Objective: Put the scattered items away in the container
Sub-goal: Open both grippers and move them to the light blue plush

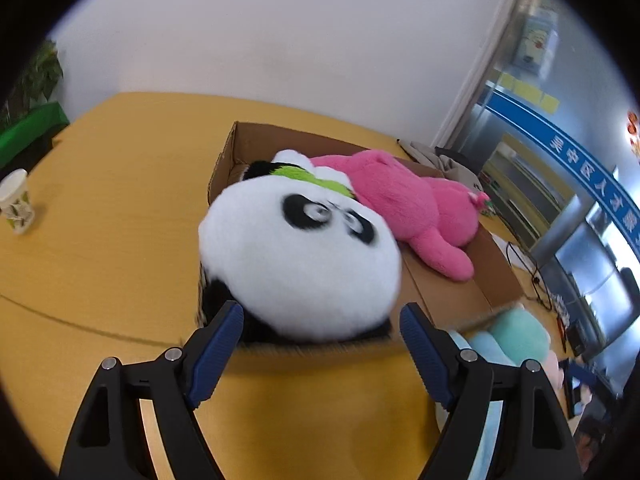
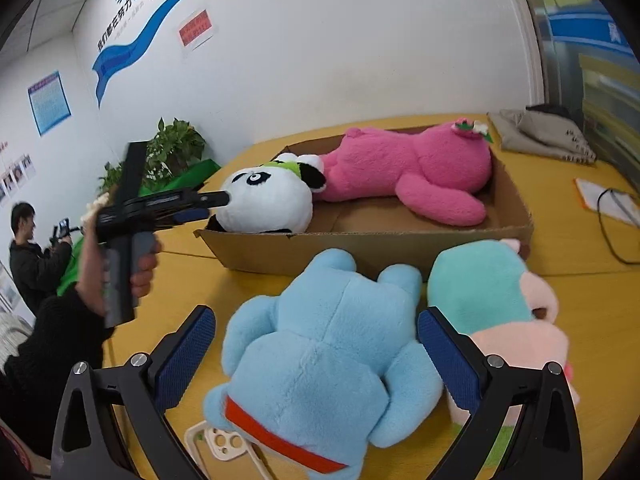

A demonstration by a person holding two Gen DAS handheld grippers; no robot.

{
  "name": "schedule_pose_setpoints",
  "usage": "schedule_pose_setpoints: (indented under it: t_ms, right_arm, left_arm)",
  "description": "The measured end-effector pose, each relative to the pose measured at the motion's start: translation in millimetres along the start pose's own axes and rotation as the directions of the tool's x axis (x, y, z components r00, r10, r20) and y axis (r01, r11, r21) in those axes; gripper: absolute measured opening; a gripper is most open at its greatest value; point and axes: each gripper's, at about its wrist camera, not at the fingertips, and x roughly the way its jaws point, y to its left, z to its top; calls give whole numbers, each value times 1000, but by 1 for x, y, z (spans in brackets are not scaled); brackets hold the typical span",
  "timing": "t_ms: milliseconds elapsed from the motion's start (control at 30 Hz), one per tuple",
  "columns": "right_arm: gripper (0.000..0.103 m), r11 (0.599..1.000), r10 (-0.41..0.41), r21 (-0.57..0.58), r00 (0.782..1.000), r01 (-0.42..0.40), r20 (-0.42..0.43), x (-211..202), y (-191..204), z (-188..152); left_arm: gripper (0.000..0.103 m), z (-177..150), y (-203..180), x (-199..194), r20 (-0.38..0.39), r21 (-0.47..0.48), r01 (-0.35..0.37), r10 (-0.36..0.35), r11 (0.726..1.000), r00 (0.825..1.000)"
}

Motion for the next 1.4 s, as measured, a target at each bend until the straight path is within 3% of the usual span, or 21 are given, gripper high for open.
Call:
schedule_pose_setpoints:
  t_ms: [100, 233, 400, 600, 900, 1033, 1233, 1400]
  right_arm:
    - [103, 1000, 0, 3, 1000, 0, 15, -5, -3, -3]
    - [103, 1000, -19, -15, 1000, 19, -18, -1, -10, -8]
    - [103, 1000, -22, -5, 999, 22, -34, -6, -16, -14]
    - [103, 996, -84, -44, 995, 81, -62, -4, -19, -20]
    - [103, 998, -58, -36, 988, 53, -143, 14, -25, -31]
    - [103, 999, -13, -32, 983, 8, -183, 29, -20, -36]
    - [103, 996, 7, -82, 983, -22, -186, 31, -9, -40]
    - [103, 988, 12, -149, 984, -39, -179, 28, 0, -41]
  left_arm:
    - [80, -27, -31, -18, 5, 65, 35, -36, 997, 999]
    - [80, -54, -58, -27, -14, 70, 93, -92, 993, 996]
    - [80, -70, -80, -30, -21, 35, 156, -155, 987, 988]
    - [80, -78, -107, -18, -65, 76, 210, -205, 975, 977]
    - [80, -81, -111, 20, -139, 22, 286, -281, 958, 950]
    - [80, -81, -108, 32, -149, 11, 257, -252, 966, 956]
    - [80, -79, -103, 25, -151, 28, 285, -278, 958, 949]
    - [80, -61, -77, 20, -99, 5, 238, -236, 971, 967]
